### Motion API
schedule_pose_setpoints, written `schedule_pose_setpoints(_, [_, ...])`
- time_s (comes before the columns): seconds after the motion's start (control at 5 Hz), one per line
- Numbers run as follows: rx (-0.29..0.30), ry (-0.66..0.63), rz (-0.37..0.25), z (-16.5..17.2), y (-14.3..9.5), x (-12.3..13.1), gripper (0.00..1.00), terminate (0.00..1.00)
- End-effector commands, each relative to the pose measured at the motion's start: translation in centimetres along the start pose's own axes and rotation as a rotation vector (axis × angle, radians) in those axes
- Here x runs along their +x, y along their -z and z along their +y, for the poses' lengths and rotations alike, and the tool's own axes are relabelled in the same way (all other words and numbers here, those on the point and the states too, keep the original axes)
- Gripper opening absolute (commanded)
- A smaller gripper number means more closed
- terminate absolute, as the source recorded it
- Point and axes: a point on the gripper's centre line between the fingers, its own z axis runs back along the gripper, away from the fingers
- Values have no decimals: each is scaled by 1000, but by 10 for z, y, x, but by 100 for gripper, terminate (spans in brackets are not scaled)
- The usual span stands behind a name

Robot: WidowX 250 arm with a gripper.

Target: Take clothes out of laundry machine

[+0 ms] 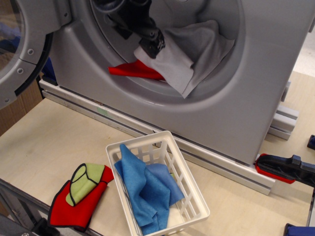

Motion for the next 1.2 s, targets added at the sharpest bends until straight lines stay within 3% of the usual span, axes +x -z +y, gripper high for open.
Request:
schedule_pose_setpoints(0.0, [-69,42,75,1,37,15,100,0])
schedule_pose_setpoints(0.4, [-168,15,222,-6,71,0,100,0])
schedule_pose_setpoints(0.6, [-182,14,328,-11,80,-13,100,0])
schedule_pose_setpoints(0.8, [-154,23,387,-11,79,-22,0,0])
schedule_pose_setpoints(1.0, [-90,-12,449,-11,62,-13,0,0])
